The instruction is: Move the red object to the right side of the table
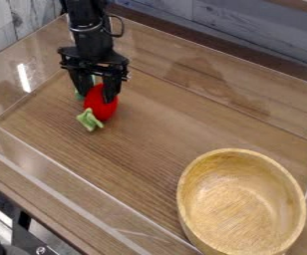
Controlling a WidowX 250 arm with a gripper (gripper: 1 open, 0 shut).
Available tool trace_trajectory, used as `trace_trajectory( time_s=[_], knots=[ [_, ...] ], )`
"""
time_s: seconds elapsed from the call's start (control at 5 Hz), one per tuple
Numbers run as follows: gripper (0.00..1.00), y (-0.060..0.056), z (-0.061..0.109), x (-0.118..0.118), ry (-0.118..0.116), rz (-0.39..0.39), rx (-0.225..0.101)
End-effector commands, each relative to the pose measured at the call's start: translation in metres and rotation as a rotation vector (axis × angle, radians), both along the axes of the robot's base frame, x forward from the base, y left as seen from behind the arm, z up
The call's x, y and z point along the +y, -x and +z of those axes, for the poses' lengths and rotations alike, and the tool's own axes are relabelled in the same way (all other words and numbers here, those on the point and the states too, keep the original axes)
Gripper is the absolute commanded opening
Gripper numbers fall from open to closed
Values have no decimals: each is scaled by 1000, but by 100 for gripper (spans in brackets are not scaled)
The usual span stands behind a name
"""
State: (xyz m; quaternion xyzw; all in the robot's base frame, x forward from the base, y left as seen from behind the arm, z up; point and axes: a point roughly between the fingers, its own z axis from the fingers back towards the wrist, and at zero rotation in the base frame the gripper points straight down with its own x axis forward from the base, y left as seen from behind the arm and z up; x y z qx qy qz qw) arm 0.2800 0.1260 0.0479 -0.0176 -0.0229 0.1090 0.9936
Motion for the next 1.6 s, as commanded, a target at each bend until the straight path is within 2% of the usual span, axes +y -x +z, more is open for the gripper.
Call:
trace_trajectory(
  time_s=[0.0, 0.2, 0.4, 0.6, 0.8, 1.0, 1.2, 1.4],
  knots=[
    [0, -11, 10, -6, -19, -44, -44],
    [0, -14, 42, -8, -20, -7, -65],
    [0, -22, 77, -25, -14, 6, -101],
    [0, -37, 76, -65, 4, -7, -107],
    [0, -52, 62, -111, 10, -50, -99],
    [0, -68, 49, -143, 7, -75, -88],
    [0, -75, 39, -158, 4, -70, -77],
    [0, -84, 37, -165, -2, -11, -72]
  ],
)
